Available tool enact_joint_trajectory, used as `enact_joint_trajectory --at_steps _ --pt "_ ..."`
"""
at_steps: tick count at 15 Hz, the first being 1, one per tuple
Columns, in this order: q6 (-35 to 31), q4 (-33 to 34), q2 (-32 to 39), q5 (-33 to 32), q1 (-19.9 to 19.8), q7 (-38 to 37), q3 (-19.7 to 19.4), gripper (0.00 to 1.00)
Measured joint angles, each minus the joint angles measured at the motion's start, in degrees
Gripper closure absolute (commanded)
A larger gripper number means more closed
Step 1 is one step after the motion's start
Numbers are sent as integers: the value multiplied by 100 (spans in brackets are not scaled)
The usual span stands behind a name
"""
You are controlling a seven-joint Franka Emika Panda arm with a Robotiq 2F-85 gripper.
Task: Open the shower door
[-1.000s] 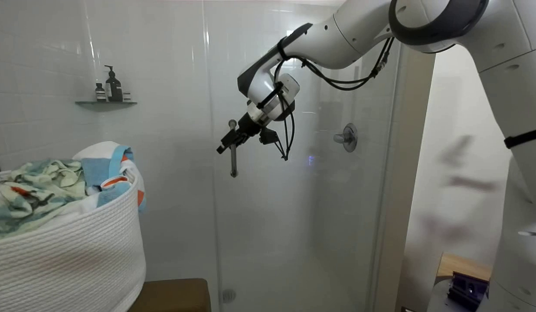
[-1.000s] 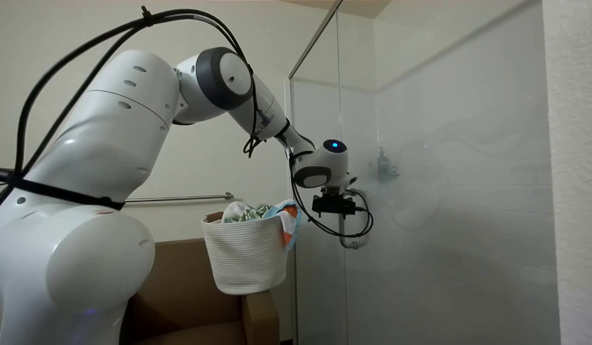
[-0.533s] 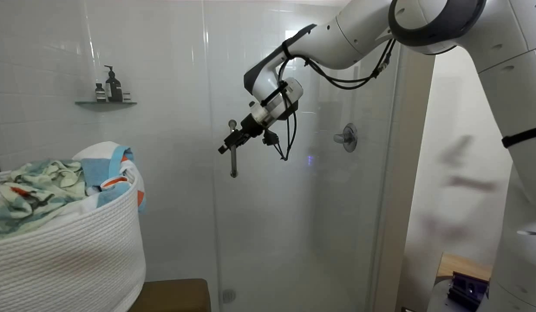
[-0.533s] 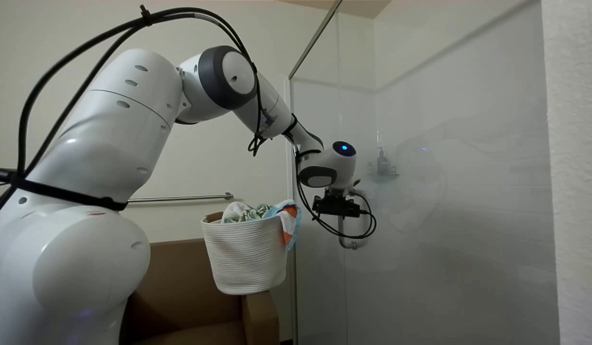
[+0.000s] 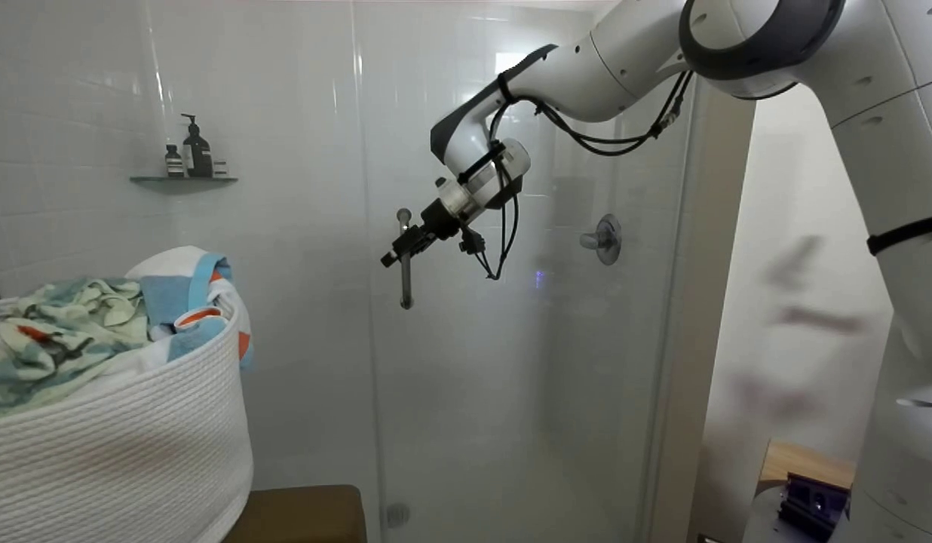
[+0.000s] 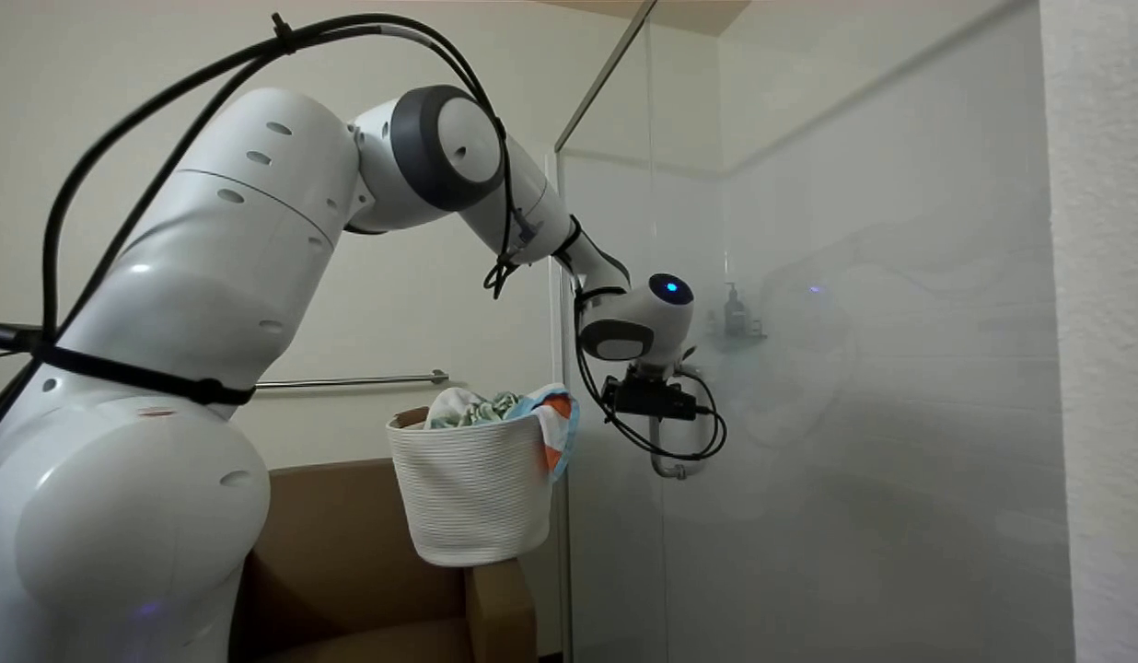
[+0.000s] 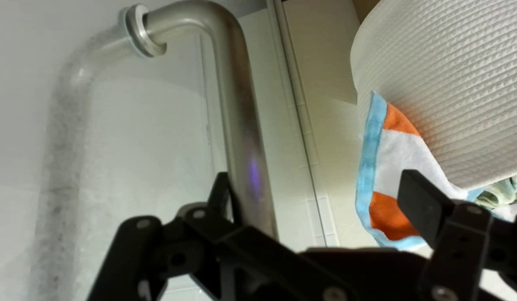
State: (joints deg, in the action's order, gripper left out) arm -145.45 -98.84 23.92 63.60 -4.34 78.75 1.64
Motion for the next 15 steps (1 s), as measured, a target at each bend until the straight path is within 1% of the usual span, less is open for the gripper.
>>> enact_joint_trajectory --at_steps 10,15 --pt "0 -118 -73 -101 -31 361 63 0" --pt "1 -126 -82 -243 -26 364 66 0"
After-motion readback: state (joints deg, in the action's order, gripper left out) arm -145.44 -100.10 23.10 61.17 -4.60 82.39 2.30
